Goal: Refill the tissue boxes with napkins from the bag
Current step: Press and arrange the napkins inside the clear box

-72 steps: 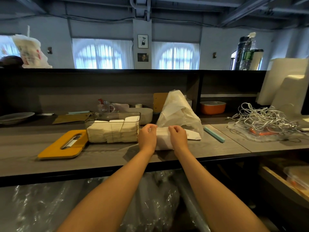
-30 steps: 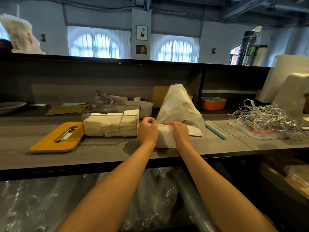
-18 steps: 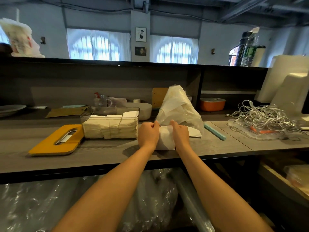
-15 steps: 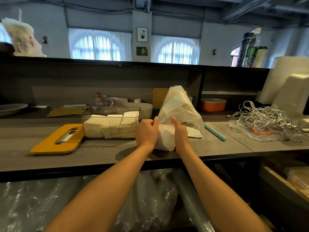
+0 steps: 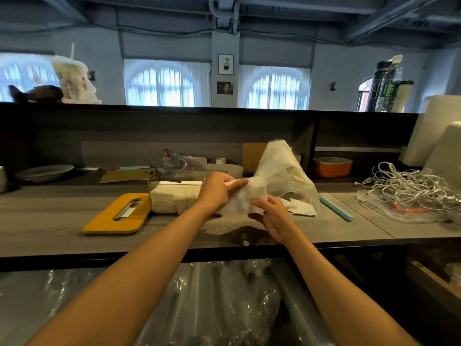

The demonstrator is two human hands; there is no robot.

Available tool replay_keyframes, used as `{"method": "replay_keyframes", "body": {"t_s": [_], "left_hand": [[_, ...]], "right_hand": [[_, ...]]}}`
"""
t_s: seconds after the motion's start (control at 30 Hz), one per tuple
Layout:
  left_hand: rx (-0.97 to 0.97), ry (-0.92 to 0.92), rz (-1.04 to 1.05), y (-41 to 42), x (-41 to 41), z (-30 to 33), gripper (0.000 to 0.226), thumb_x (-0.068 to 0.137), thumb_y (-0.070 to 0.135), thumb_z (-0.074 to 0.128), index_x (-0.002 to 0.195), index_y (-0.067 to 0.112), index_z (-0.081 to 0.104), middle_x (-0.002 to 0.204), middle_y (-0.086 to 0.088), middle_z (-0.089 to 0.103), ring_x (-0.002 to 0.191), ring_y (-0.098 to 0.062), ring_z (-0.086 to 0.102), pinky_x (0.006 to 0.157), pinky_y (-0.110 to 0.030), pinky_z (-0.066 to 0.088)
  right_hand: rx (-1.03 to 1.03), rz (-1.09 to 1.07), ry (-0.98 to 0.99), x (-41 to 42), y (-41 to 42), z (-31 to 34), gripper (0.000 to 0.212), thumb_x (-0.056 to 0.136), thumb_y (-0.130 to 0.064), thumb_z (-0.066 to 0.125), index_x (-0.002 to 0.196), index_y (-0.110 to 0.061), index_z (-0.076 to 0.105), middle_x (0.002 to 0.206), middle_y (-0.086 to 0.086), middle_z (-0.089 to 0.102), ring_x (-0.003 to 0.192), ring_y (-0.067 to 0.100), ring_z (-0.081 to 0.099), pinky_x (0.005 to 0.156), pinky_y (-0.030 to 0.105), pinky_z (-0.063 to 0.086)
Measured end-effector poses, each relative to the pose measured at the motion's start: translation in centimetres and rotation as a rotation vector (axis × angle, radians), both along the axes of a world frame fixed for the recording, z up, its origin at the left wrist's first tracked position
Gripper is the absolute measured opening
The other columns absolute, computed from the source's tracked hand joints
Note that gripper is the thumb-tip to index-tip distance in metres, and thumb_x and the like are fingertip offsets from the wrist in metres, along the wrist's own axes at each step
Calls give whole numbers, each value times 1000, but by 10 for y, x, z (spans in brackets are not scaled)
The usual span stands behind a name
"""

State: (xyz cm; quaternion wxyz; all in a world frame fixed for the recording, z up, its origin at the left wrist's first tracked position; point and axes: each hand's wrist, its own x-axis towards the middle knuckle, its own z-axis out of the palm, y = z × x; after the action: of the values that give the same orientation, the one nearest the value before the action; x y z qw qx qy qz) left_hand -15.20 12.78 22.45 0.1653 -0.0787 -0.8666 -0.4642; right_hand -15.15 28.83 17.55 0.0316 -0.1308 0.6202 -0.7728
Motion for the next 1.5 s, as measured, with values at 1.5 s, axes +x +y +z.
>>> {"method": "replay_keyframes", "body": {"t_s": [1.5], "left_hand": [[583,-379,258,-205,-35,2,66,102,61,24,152,19,33,154,-10,39,139,-32,37,111,-49,34]], "right_hand": [[876,-16,-233,-77,-254,93,34,100,-7,51,133,-1,52,117,16,57,114,29,58,101,38,51]]}}
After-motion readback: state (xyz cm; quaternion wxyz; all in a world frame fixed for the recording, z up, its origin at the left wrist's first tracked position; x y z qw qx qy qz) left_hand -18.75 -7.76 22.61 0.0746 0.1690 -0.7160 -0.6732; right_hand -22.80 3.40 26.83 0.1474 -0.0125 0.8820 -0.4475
